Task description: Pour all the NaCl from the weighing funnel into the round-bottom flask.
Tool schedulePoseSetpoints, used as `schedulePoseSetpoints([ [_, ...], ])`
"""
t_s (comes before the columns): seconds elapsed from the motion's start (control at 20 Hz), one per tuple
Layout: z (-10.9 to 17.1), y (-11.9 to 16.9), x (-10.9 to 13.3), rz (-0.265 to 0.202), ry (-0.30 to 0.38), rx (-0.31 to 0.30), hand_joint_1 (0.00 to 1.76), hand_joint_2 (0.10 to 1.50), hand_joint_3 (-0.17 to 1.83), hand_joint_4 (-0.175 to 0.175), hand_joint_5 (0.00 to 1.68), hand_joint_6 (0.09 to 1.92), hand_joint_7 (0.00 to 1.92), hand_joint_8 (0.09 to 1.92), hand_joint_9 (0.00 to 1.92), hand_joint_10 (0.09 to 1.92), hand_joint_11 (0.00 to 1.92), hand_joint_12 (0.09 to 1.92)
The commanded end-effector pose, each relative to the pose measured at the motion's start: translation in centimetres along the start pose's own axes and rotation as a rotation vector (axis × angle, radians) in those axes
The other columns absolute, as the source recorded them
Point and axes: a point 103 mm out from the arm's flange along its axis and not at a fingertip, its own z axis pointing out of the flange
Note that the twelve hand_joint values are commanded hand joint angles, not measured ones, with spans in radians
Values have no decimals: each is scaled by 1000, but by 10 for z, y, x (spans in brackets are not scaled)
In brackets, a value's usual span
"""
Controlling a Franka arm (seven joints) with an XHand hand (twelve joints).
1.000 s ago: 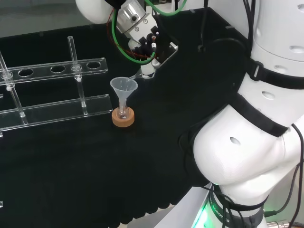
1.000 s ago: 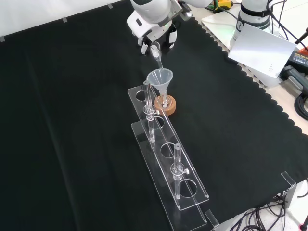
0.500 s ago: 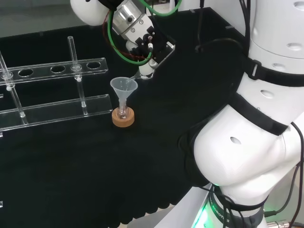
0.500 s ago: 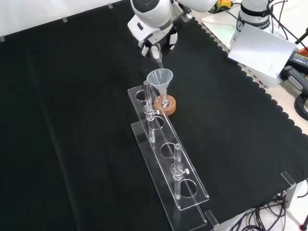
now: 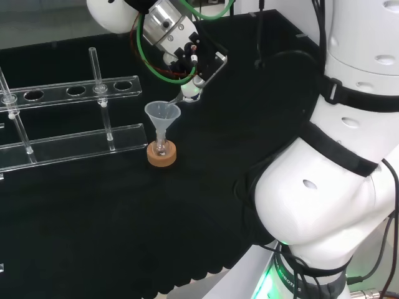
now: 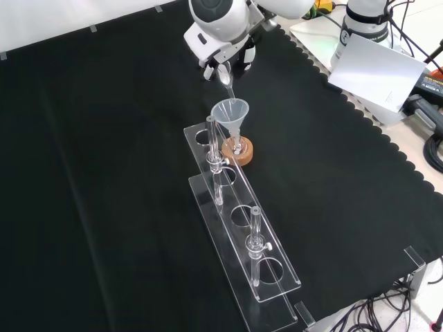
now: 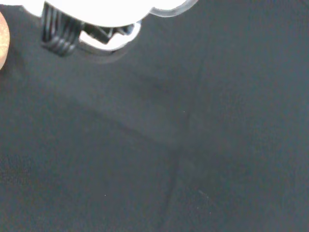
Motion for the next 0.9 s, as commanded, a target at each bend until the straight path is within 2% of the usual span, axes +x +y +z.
schedulePoseSetpoints([
  [0.05,-2,0,0,5,-18,6,1131,613,727,175,1294,670,1145,505,1461,87,1109,869],
  [0.9,-8,3,4,27,-79,25,1130,618,719,175,1294,666,1147,507,1458,87,1101,870],
])
